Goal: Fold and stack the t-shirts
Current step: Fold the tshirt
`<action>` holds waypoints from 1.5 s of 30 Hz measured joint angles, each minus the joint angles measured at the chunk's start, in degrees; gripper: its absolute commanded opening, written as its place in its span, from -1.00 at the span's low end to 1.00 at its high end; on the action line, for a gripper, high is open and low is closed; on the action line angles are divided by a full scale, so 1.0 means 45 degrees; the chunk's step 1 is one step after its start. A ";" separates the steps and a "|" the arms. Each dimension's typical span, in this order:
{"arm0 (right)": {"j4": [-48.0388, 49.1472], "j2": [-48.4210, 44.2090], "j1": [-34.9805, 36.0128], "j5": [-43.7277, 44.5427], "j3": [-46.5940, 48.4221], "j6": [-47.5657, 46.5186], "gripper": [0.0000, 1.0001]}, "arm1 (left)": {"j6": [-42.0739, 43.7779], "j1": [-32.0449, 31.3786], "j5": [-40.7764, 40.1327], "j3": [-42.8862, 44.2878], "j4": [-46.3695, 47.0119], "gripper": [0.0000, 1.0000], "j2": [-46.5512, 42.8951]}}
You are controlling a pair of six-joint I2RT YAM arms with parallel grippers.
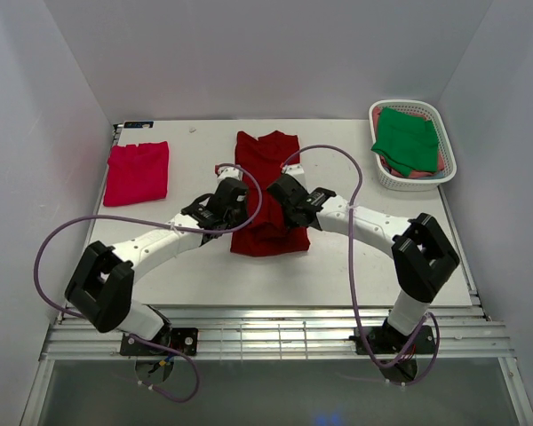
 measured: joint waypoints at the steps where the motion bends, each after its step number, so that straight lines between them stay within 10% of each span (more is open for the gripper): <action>1: 0.0029 0.0141 -0.0092 -0.0019 0.0243 -0.0146 -0.85 | 0.0117 0.0068 0.0058 0.0219 0.0112 -1.00 0.0311; 27: 0.0087 0.3215 -0.1923 -0.0578 0.3434 -0.2050 -0.85 | 0.1763 0.2696 0.2011 0.3133 0.1409 -0.99 0.4527; 32: 0.0034 0.3988 -0.2108 -0.0306 0.4614 -0.2288 -0.17 | 0.2055 0.2739 0.1175 0.3789 0.0996 -0.09 0.4823; 36: 0.0010 0.4051 -0.2259 0.0578 0.5901 -0.2759 0.04 | 0.2016 0.2841 -0.0763 0.5022 0.0476 0.23 0.4731; 38: 0.0097 0.3818 -0.2268 0.1005 0.6241 -0.2963 0.07 | 0.2001 0.2871 -0.1715 0.5416 0.0423 0.81 0.4435; 45: 0.0495 0.1069 -0.2331 0.1219 0.5037 -0.3167 0.05 | 0.1219 0.2900 -0.1690 0.5129 0.0656 0.44 0.2399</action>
